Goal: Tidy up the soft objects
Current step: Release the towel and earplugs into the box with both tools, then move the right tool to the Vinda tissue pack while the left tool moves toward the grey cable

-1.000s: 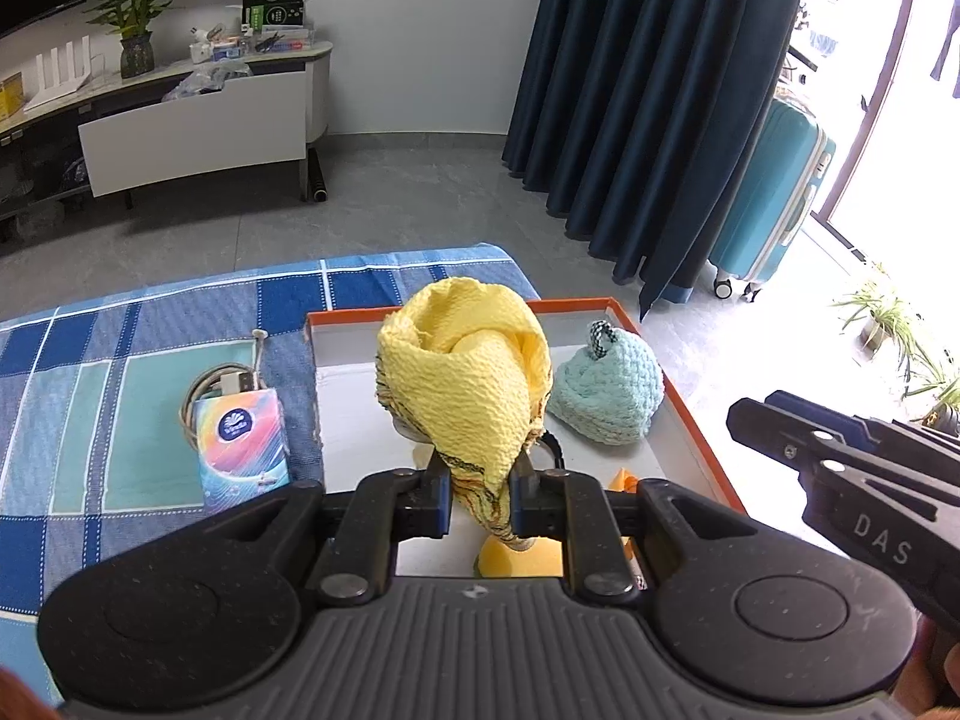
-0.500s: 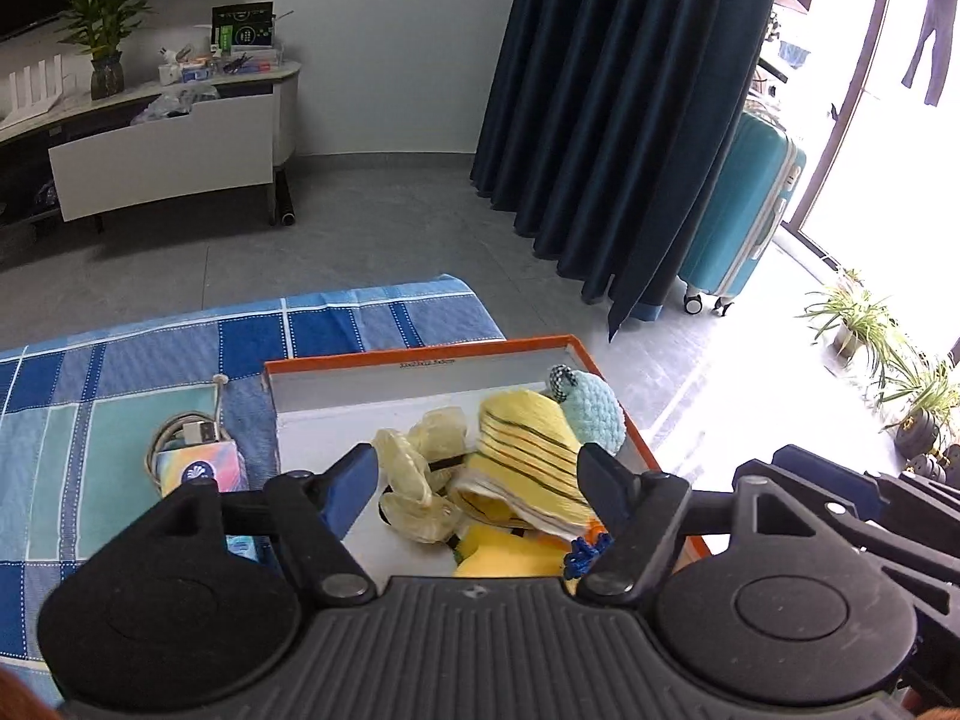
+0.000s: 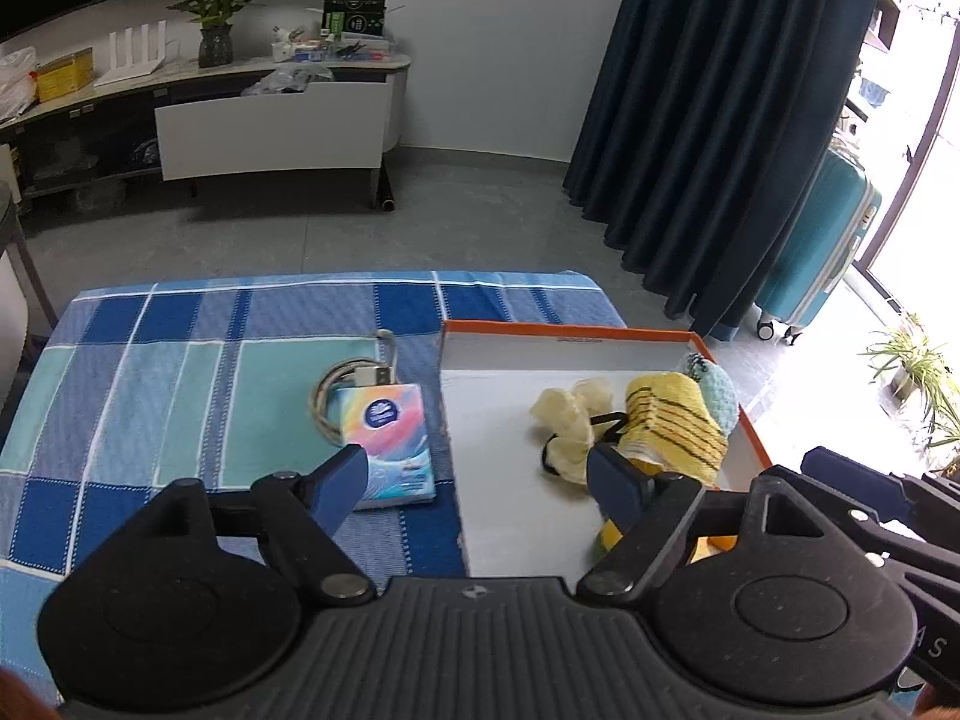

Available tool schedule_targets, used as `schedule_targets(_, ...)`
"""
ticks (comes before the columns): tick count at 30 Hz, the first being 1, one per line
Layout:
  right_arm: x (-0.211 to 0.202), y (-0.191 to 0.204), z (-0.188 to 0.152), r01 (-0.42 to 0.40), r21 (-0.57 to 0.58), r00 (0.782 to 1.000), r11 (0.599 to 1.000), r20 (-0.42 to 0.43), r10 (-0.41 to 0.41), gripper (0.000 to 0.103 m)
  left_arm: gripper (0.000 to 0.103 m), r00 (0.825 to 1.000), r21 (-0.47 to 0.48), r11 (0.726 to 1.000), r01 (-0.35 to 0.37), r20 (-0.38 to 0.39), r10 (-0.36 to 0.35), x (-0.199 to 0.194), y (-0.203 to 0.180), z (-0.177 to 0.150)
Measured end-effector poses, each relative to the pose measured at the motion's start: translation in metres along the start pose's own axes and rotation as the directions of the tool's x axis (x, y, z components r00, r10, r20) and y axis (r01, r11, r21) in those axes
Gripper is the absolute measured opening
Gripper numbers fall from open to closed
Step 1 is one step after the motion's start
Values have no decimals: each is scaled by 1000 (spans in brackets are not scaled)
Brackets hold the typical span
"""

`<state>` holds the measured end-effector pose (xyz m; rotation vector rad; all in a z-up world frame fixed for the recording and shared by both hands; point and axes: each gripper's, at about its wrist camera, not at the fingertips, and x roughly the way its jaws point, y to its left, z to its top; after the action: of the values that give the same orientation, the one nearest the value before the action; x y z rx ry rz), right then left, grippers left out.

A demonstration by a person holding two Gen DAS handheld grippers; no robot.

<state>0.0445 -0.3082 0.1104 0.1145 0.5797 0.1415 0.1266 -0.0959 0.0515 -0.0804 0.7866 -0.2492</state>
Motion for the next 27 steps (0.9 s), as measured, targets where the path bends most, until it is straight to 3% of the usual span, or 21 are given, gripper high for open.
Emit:
schedule_targets(3,4,15,-1,-17,-18,1000,1000,-11,17,52,82,1000,-26,999,-26,-2,26,-8,19,-4)
schedule_targets(9,16,44,-4,-64,-45,997,997,-46,62,54,84,996,-77,993,-87,-8,86,-18,54,-13)
schedule_targets(17,43,73,-10,-93,-70,990,993,-115,84,67,85,990,-150,979,-139,-24,137,-25,93,-22)
schedule_targets(27,101,102,-18,-85,-77,973,993,-223,66,71,86,987,-154,975,-160,-45,155,-15,114,-29)
